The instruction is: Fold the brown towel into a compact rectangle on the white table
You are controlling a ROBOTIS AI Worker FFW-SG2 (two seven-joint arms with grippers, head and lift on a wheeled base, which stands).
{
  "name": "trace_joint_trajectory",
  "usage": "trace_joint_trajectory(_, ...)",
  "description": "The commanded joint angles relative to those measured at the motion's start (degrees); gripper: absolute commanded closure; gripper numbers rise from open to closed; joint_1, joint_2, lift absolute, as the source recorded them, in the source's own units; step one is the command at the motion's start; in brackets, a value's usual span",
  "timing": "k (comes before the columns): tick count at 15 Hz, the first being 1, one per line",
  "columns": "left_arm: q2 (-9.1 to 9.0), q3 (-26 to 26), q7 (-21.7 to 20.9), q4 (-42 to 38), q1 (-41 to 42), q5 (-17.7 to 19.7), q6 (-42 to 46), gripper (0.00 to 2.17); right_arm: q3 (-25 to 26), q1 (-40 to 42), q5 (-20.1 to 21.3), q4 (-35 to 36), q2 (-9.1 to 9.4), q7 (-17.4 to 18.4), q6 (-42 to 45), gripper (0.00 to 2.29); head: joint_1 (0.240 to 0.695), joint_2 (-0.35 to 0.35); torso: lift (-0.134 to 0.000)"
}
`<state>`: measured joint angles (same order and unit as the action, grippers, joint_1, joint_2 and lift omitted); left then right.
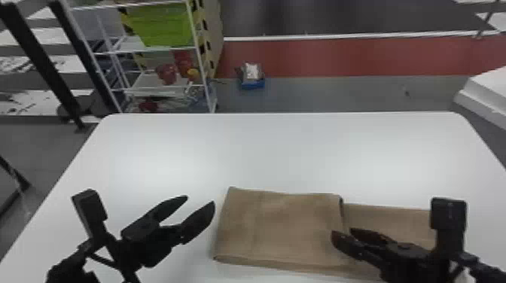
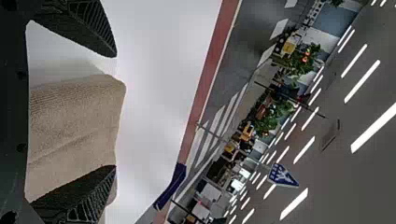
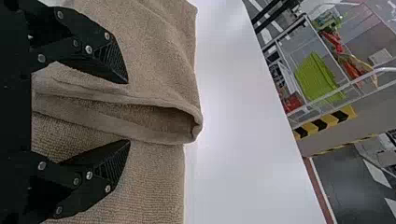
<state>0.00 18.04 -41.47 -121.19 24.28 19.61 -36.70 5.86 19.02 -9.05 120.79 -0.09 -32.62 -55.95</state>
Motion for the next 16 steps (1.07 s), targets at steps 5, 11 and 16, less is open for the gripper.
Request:
trace_joint_trajectory(5,-0.15,0.1,0.0,-0.8,0.9,0.3,0.0,0.03,-0.5,-0.5,-0.8,-0.5,0.14,-1.0,-1.0,0.82,0.695,0.111,-0.124)
trace_joint_trajectory(11,-0.15,-0.2,0.0,-1.9,1.7,0.3,0.2,0.03,-0.2,-0.2,-1.8,0.7,0.14,-1.9,-1.0,1.30,0.695,0.124,-0.124)
trace_joint_trajectory(16,-0.15,-0.5,-0.4,-3.5,3.2,0.8,-0.9,0.03,-1.0,0.2,-6.2,2.3,0.14,-4.3,0.3,1.30,0.695,0.133,-0.124)
